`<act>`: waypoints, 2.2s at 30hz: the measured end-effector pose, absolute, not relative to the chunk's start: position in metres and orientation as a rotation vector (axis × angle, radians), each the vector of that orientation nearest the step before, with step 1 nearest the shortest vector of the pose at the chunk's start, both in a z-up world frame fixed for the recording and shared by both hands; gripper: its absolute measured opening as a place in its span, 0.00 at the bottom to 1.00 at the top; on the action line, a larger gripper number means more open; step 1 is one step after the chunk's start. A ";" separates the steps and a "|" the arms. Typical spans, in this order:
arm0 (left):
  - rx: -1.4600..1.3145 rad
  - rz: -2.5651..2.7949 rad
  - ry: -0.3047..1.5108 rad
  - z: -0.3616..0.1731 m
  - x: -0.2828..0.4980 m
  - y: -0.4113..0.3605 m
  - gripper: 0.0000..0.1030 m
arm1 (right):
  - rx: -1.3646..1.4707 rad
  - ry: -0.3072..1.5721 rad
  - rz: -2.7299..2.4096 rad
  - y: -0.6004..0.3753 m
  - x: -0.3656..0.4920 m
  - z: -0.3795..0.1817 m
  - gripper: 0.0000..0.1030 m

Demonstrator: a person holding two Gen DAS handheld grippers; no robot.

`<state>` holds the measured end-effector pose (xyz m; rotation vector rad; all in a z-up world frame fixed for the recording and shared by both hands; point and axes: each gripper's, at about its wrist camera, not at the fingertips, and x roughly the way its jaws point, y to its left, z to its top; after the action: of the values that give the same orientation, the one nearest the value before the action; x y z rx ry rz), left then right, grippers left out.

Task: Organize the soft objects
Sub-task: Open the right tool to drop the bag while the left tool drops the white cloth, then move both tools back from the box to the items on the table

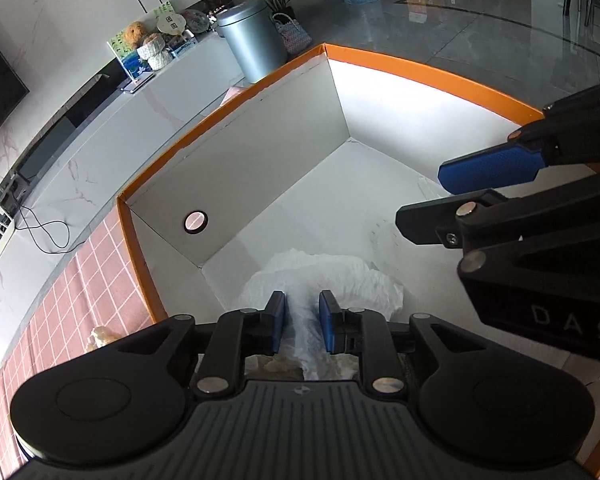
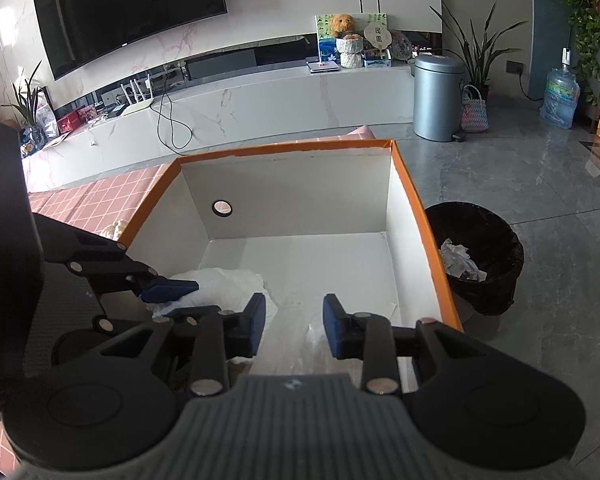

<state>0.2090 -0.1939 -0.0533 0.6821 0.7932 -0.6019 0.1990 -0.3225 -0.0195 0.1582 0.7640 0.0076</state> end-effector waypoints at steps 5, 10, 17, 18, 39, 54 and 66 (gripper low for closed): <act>0.671 -0.591 0.748 -0.040 0.201 -0.194 0.65 | 0.164 0.758 0.004 -0.322 0.197 -0.016 0.38; 0.635 -0.577 0.699 -0.021 0.195 -0.186 0.65 | 0.170 0.725 0.003 -0.324 0.188 -0.008 0.45; 0.575 -0.544 0.631 -0.004 0.184 -0.170 0.65 | 0.178 0.677 -0.043 -0.322 0.170 0.002 0.50; 0.563 -0.531 0.623 -0.003 0.182 -0.166 0.65 | 0.179 0.668 -0.047 -0.322 0.167 0.003 0.51; 0.126 -0.442 0.508 0.019 0.115 -0.063 0.65 | 0.134 0.545 -0.099 -0.256 0.089 0.014 0.67; -0.027 -0.304 0.531 -0.006 0.078 0.007 0.65 | 0.050 0.542 0.005 -0.191 0.058 0.001 0.67; -0.116 -0.236 0.576 -0.026 0.066 0.055 0.52 | -0.104 0.520 0.105 -0.142 0.051 -0.010 0.56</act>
<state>0.0661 0.0547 -0.0260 -0.1161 0.5756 -0.2361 0.0515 -0.1421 -0.0096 -0.1036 0.5203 0.1050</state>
